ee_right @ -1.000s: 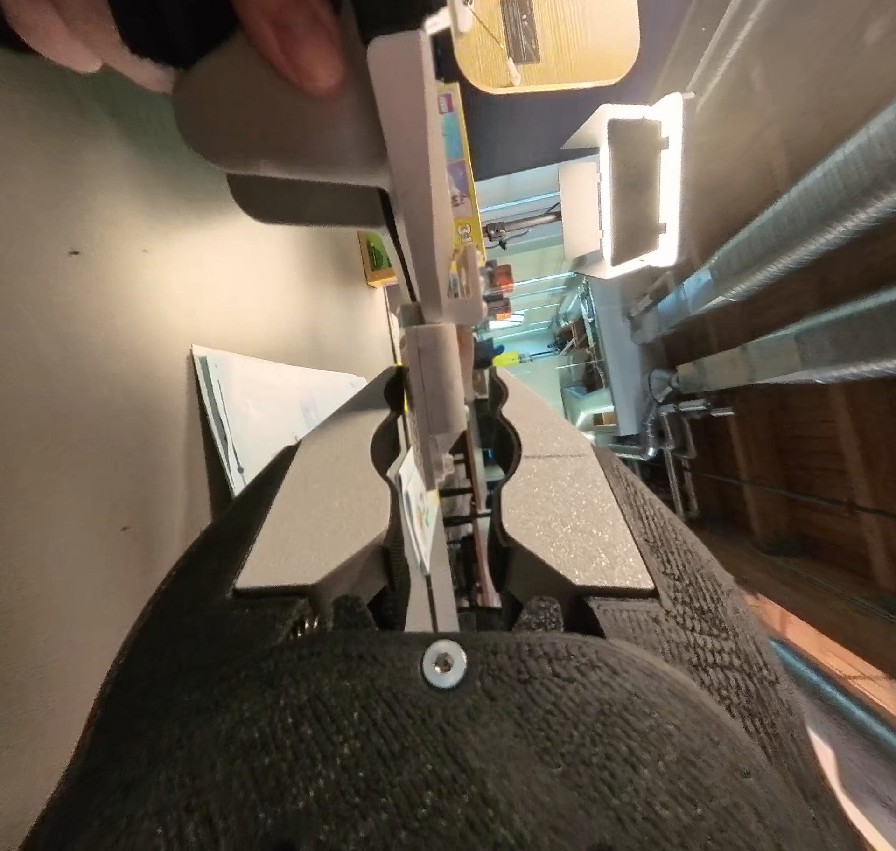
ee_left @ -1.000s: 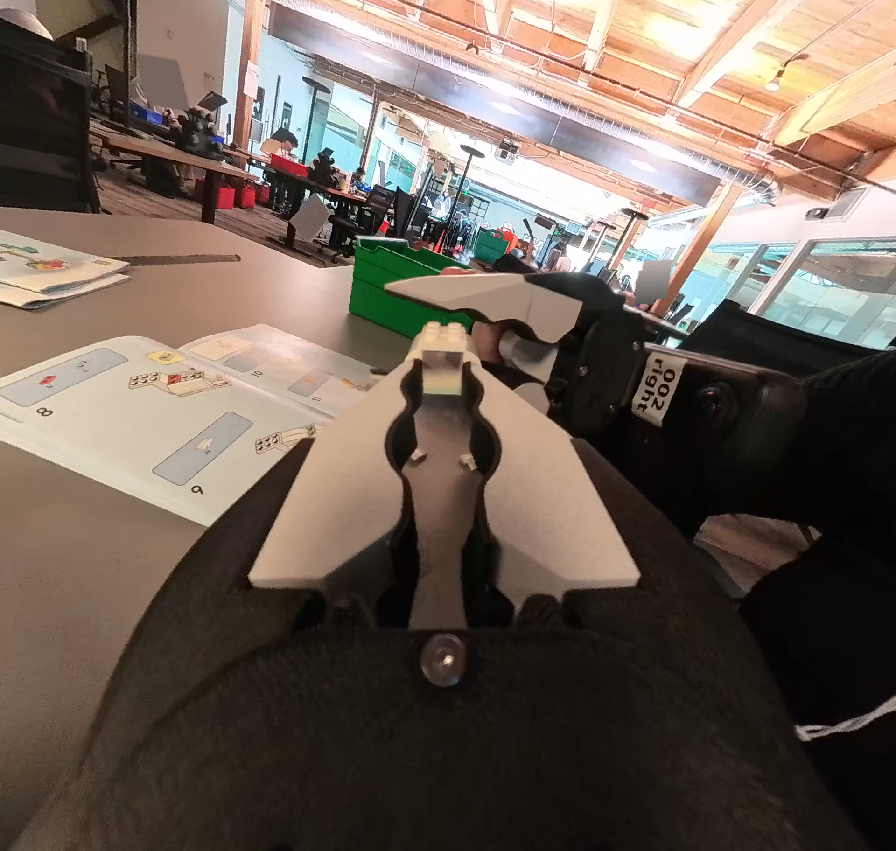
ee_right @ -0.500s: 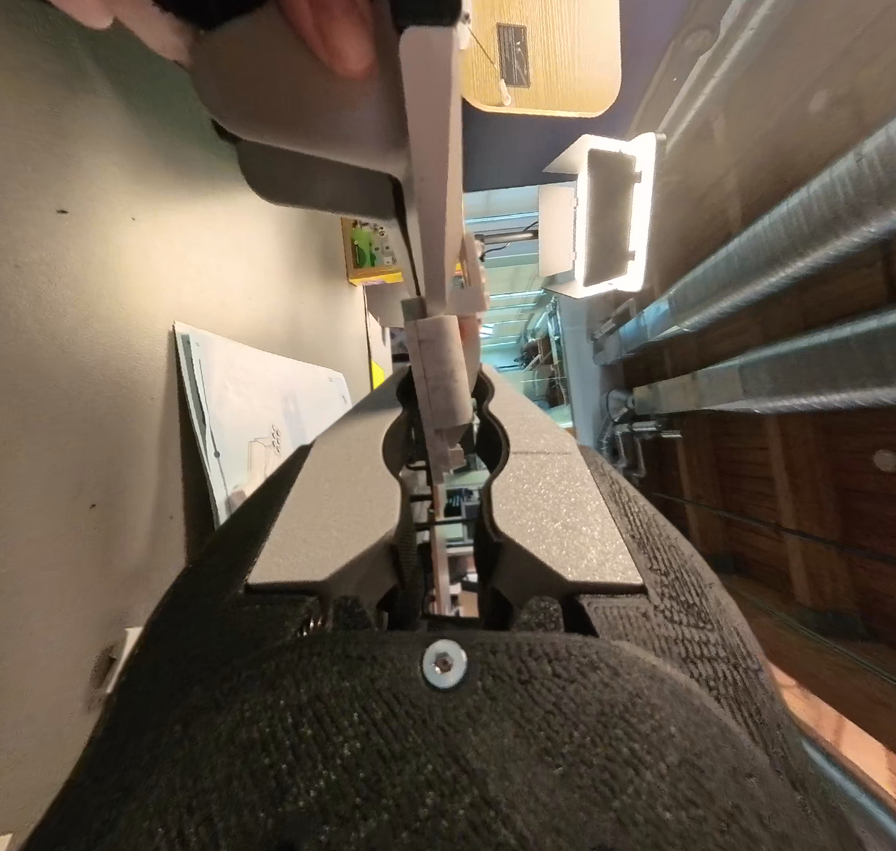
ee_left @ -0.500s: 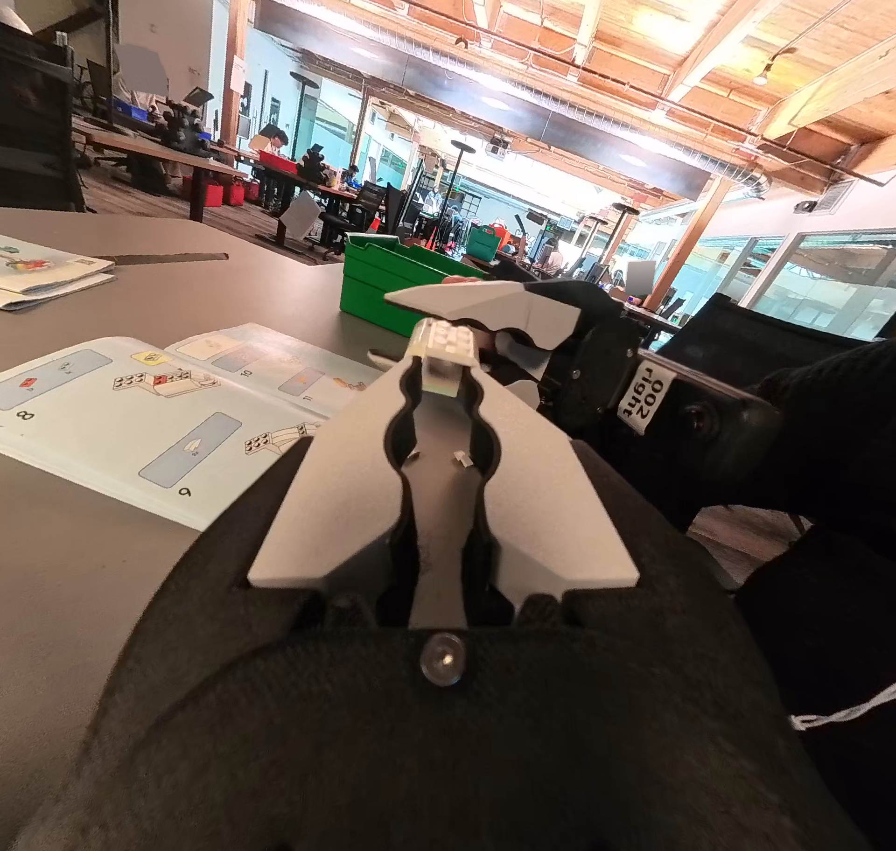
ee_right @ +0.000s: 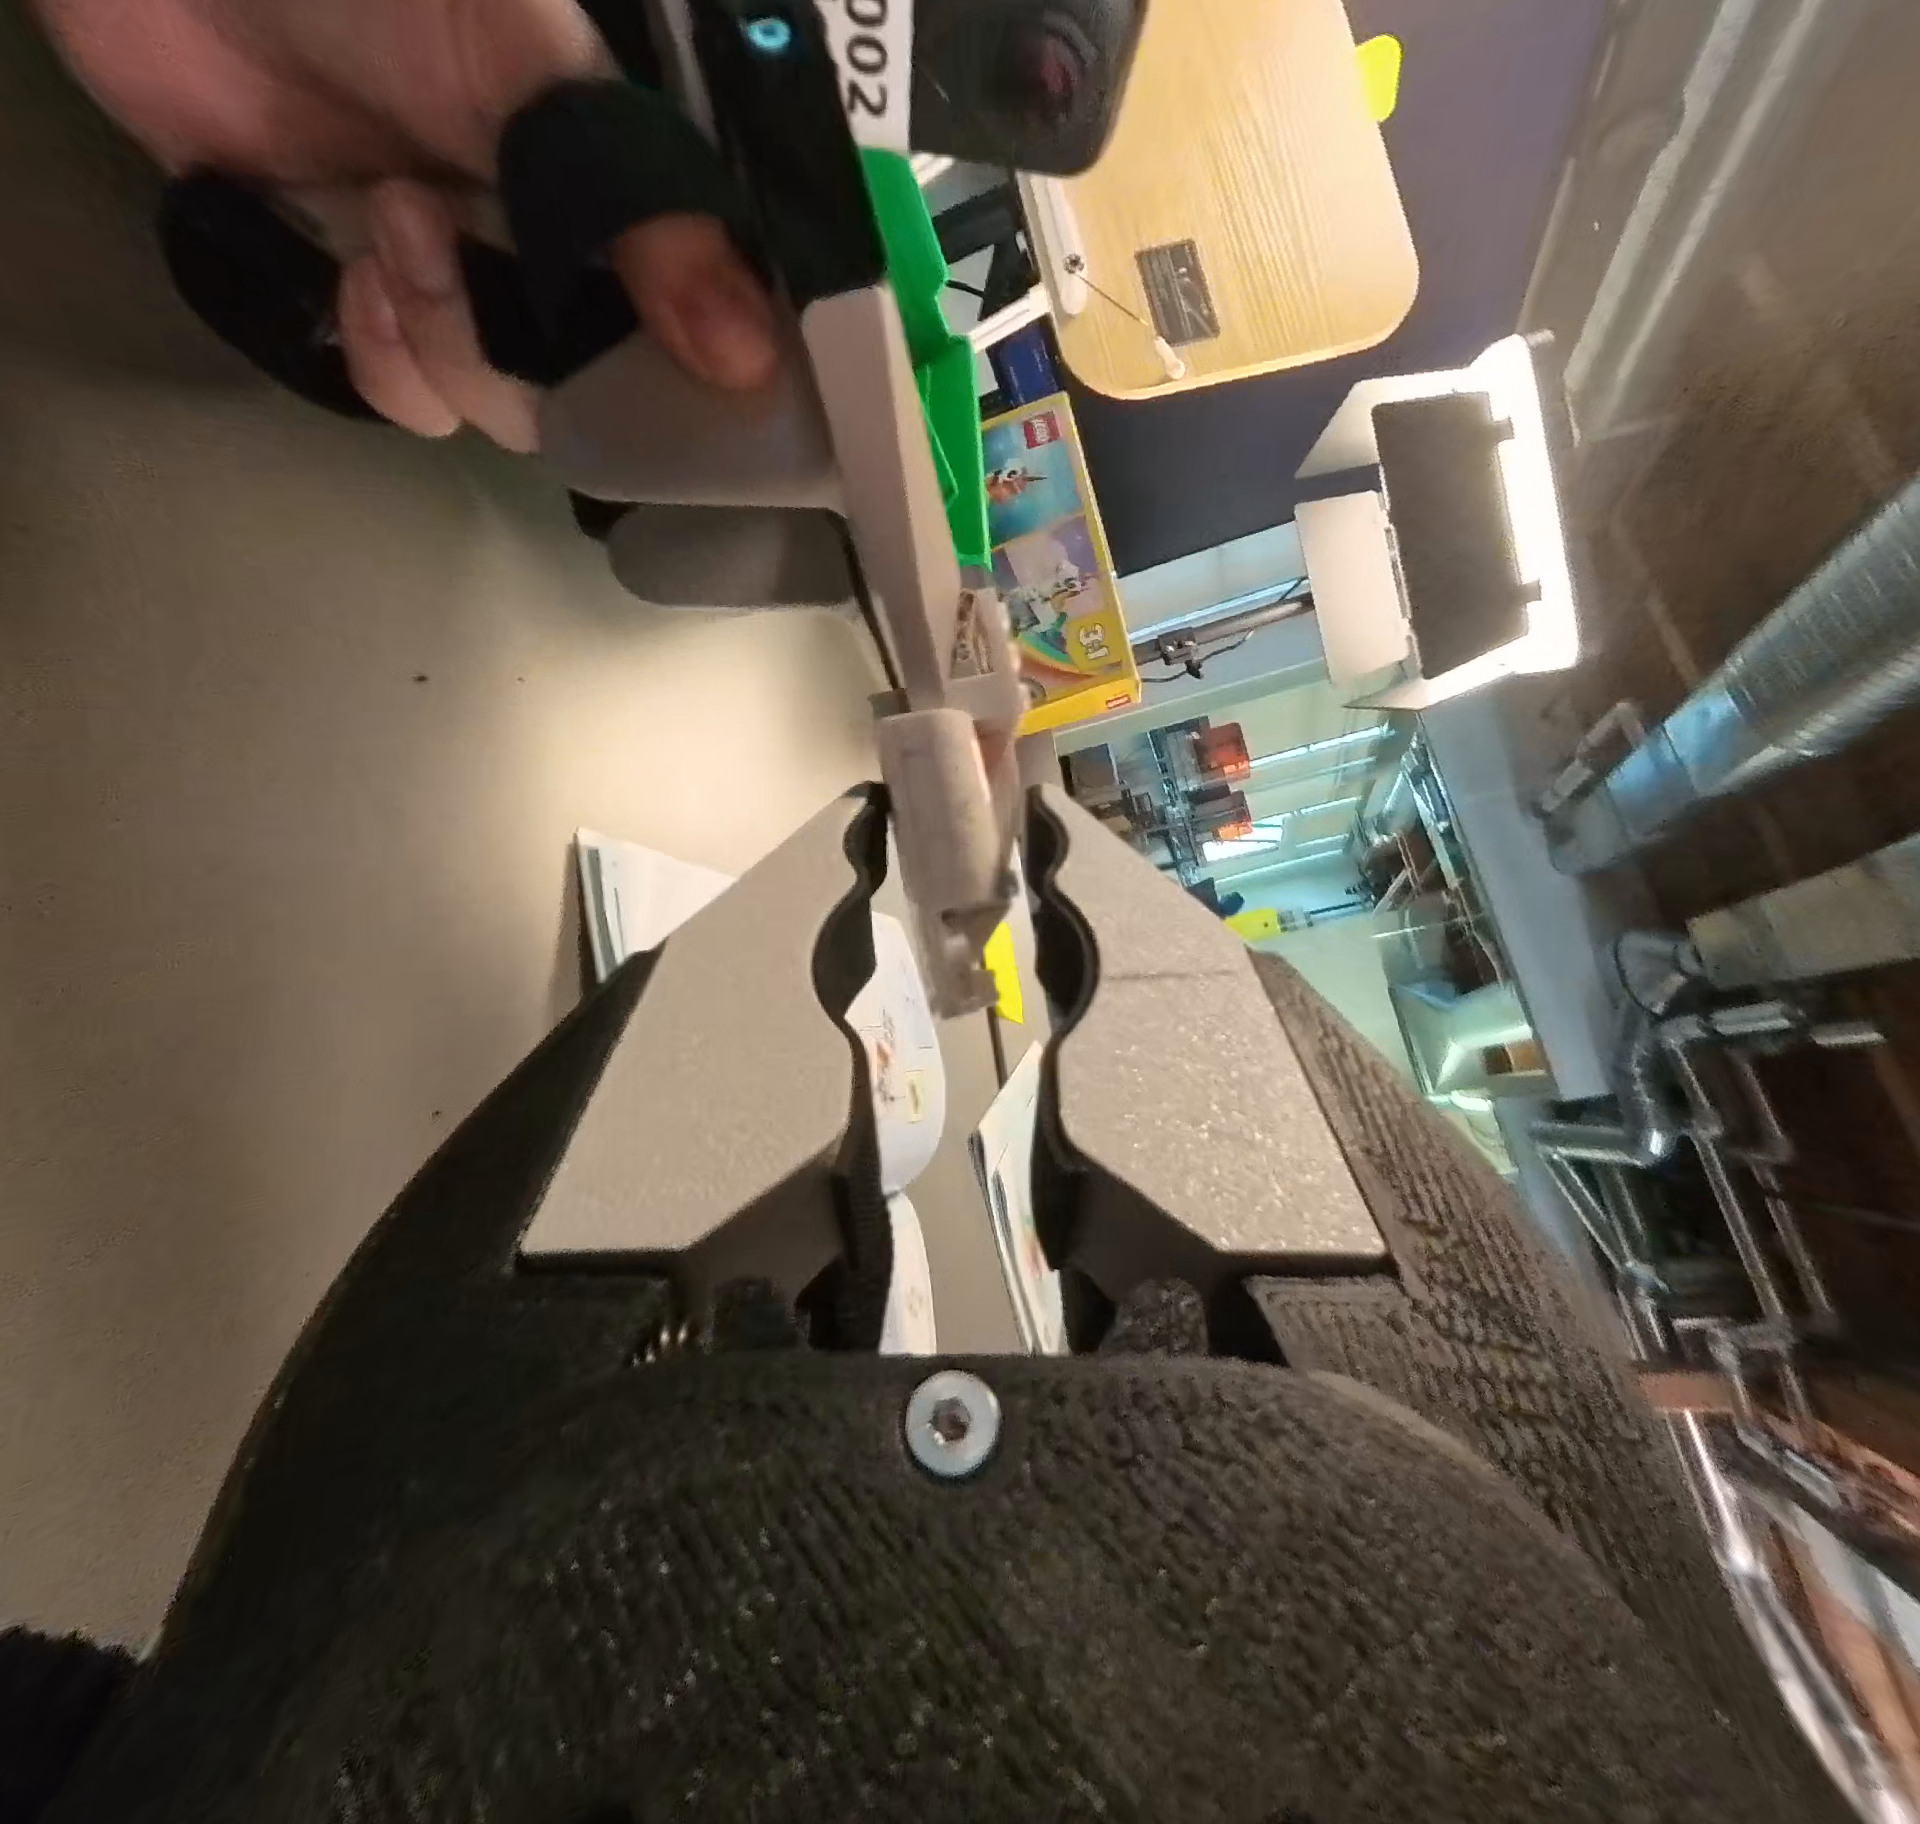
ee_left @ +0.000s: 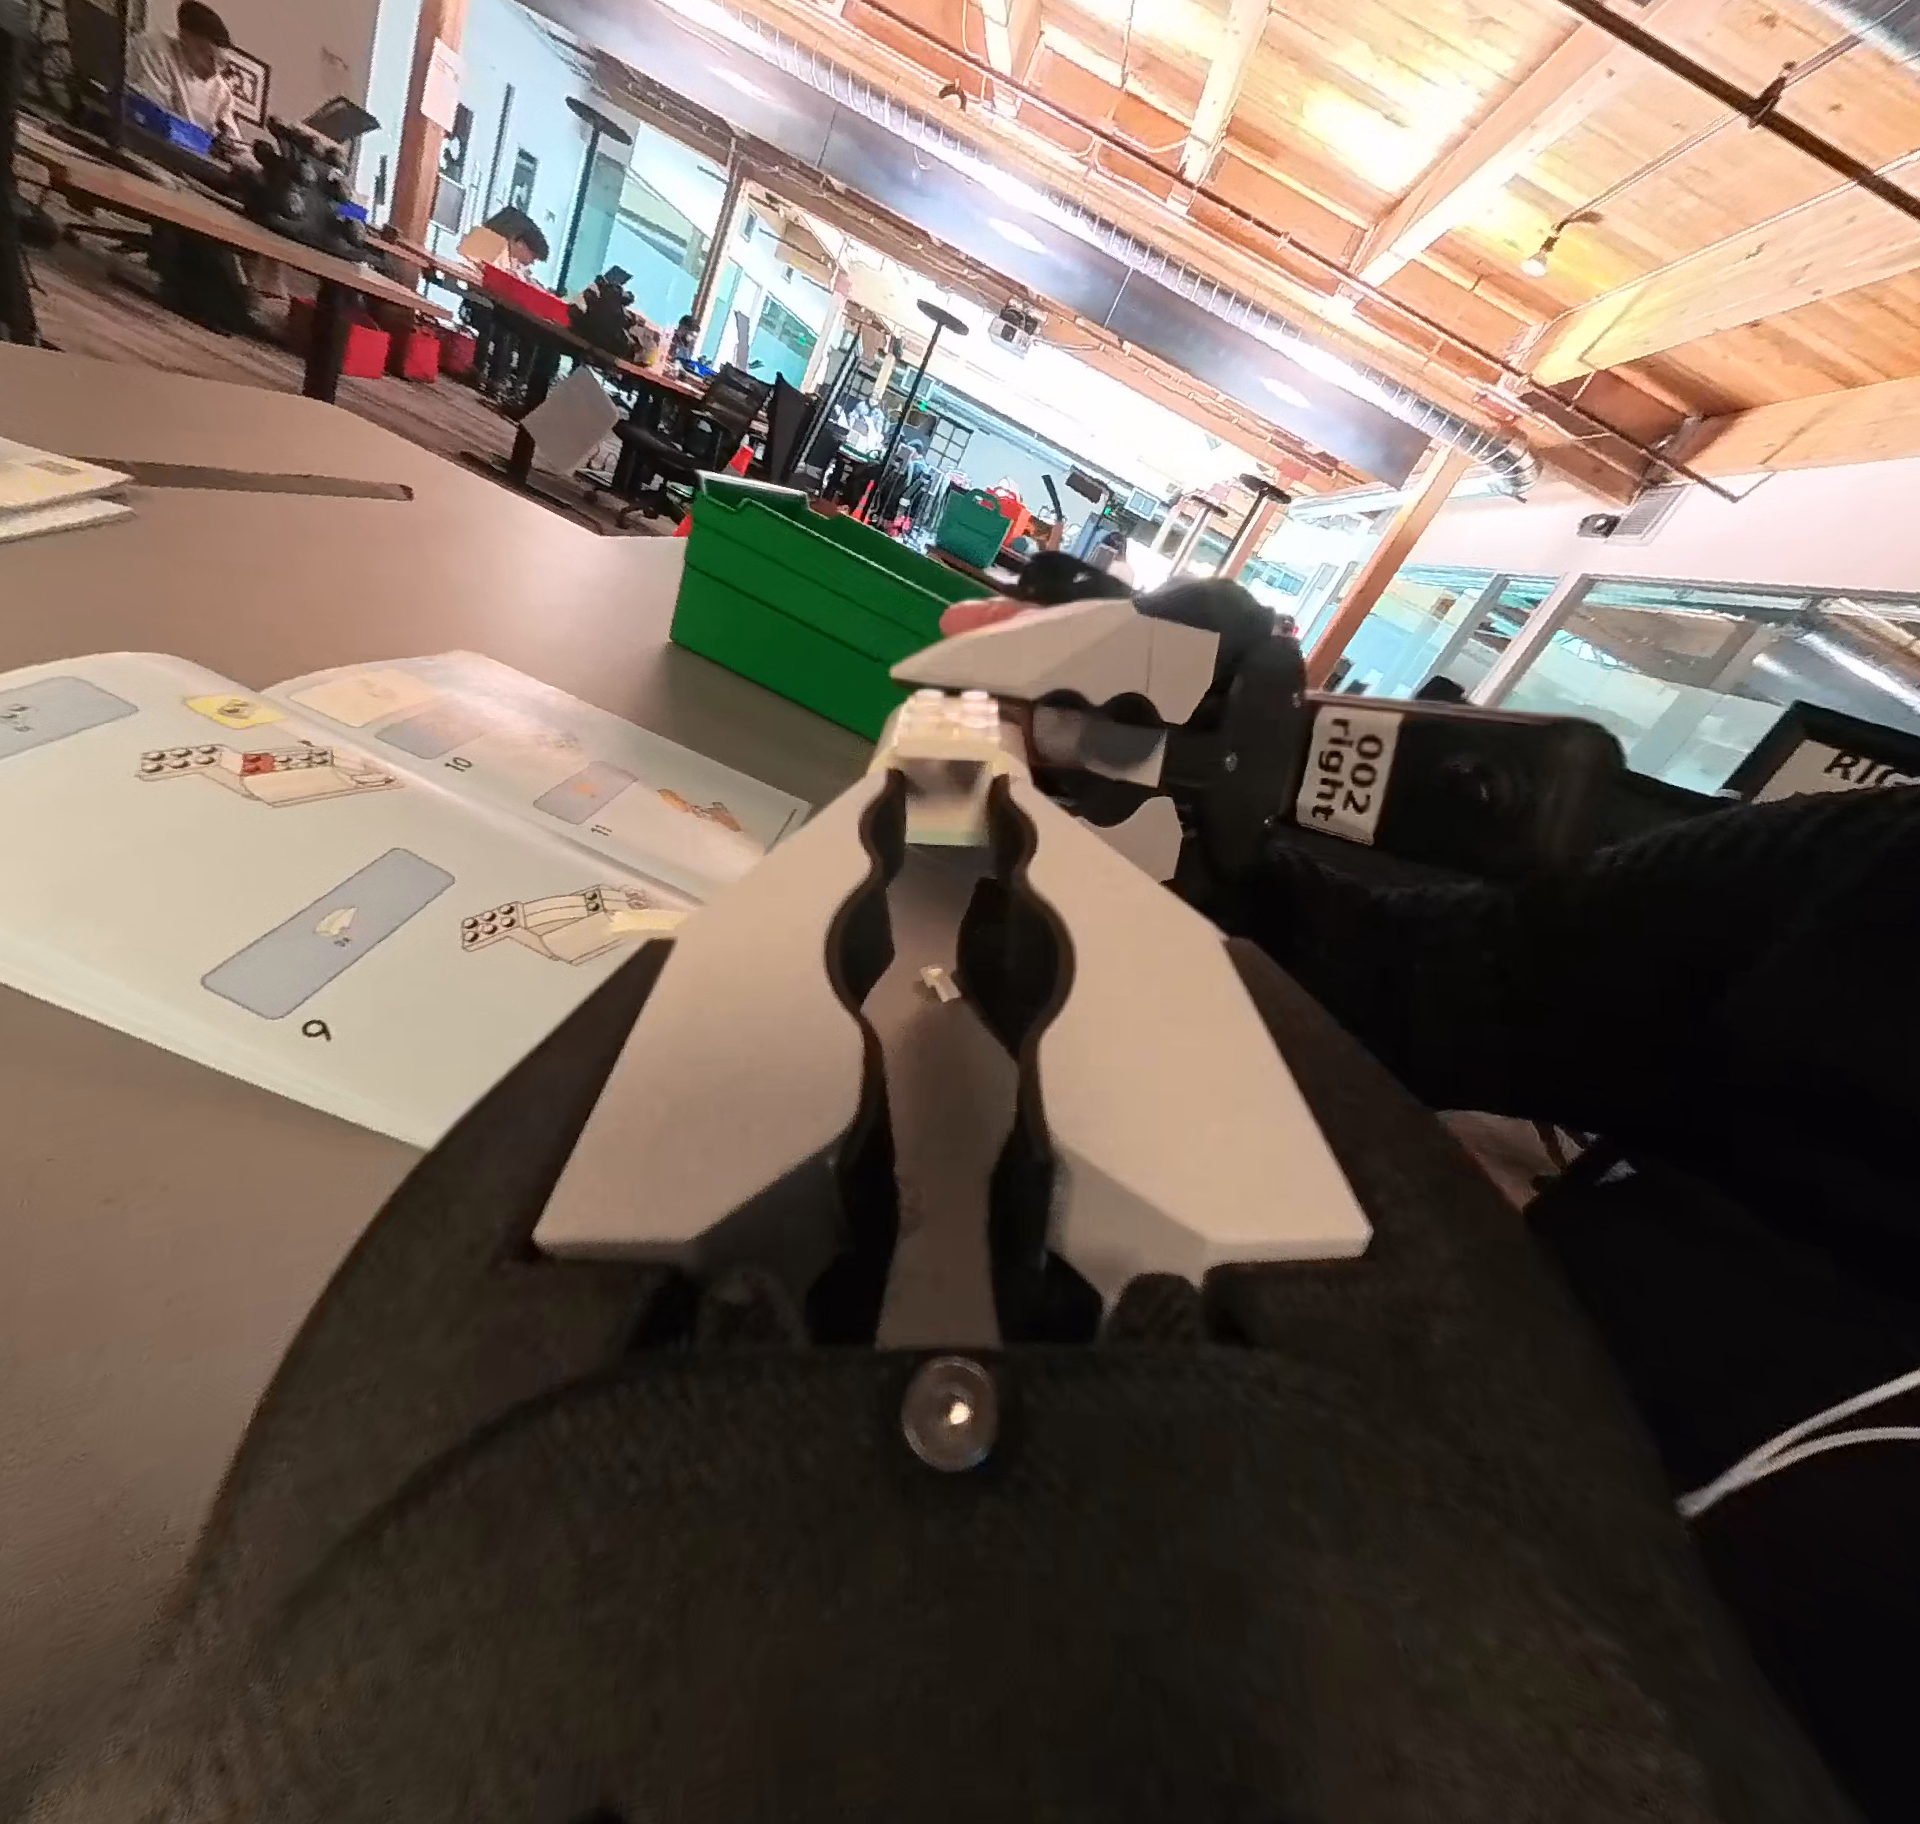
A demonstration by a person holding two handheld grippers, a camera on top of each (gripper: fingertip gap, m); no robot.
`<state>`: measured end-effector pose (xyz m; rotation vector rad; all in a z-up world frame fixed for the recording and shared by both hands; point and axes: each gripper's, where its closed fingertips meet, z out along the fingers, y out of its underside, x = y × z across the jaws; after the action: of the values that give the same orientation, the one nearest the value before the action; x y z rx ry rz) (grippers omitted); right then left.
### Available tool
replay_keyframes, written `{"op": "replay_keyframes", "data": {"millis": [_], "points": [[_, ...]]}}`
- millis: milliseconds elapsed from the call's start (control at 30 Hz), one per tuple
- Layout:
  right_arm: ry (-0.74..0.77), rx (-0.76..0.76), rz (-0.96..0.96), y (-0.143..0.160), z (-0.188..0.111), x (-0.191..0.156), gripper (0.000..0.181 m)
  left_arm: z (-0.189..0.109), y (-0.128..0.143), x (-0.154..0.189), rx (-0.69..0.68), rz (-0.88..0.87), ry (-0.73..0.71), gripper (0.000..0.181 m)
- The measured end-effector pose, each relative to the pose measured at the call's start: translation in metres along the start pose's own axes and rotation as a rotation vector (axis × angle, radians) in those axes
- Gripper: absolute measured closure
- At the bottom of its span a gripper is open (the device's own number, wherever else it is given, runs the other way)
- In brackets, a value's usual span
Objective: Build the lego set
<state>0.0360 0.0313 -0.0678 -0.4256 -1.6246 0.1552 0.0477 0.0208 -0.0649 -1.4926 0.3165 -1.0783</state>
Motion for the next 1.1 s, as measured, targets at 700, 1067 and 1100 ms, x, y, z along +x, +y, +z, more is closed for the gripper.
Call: {"op": "replay_keyframes", "data": {"millis": [700, 1067, 1100], "points": [[-0.016, 0.042, 0.091, -0.001, -0.004, 0.003, 0.148, -0.001, 0.001, -0.001, 0.002, -0.022, 0.013, 0.166], [-0.566, -0.072, 0.568, 0.049, -0.048, -0.033, 0.153, -0.007, -0.005, -0.017, 0.017, 0.117, -0.141, 0.166], [-0.65, -0.107, 0.669, 0.055, -0.054, -0.042, 0.155, -0.008, -0.006, -0.017, 0.019, 0.134, -0.15, 0.166]]}}
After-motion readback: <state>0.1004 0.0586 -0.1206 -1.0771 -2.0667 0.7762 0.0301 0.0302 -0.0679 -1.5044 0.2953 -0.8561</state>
